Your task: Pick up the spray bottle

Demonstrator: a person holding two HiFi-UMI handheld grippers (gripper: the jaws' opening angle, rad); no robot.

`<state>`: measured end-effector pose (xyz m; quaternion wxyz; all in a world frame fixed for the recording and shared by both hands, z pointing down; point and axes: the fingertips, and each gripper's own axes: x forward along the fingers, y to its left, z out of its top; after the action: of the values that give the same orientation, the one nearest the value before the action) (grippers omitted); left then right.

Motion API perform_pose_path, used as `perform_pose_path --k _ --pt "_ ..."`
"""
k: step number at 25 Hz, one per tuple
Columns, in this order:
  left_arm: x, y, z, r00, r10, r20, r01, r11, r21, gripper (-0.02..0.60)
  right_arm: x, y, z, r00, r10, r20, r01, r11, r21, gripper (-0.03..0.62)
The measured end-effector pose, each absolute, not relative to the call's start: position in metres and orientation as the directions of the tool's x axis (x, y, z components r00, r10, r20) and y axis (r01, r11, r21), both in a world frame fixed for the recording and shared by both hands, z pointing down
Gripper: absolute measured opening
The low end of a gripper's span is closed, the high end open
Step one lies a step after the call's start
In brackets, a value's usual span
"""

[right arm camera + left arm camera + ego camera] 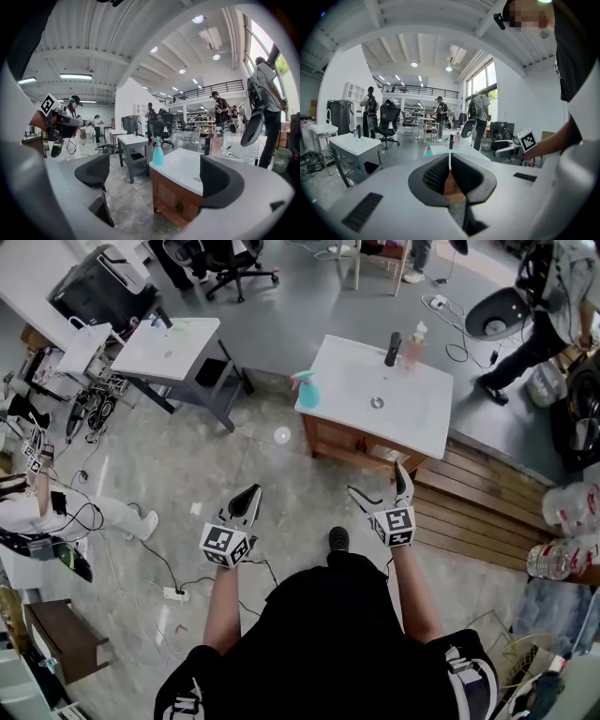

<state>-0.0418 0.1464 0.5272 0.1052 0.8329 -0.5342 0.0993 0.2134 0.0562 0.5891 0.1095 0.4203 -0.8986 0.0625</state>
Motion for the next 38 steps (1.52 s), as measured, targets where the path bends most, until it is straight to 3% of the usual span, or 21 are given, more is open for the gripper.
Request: perform_pose_path --k 11,23,38 --pt "-0.027 0.102 0.524 0.333 -0.904 0.27 -0.942 -0.332 0.051 0.031 0.221 -0.01 0.602 -0.692 -0.673 0.262 -0.705 0.708 -0.041 0.6" --pt "-0.031 0.065 0.537 0.294 -0.91 0.294 -0.956 -0.287 0.066 0.031 0.187 -0.063 0.604 -0.758 -0.604 0.247 -0.63 0.775 -0.039 0.6" --pt "-0.076 0.002 0.538 0.403 -0.868 0.291 -0.914 -0.399 0.073 0.031 0.149 -0.092 0.62 -0.704 -0.643 0.302 -0.685 0.727 -0.049 0.6"
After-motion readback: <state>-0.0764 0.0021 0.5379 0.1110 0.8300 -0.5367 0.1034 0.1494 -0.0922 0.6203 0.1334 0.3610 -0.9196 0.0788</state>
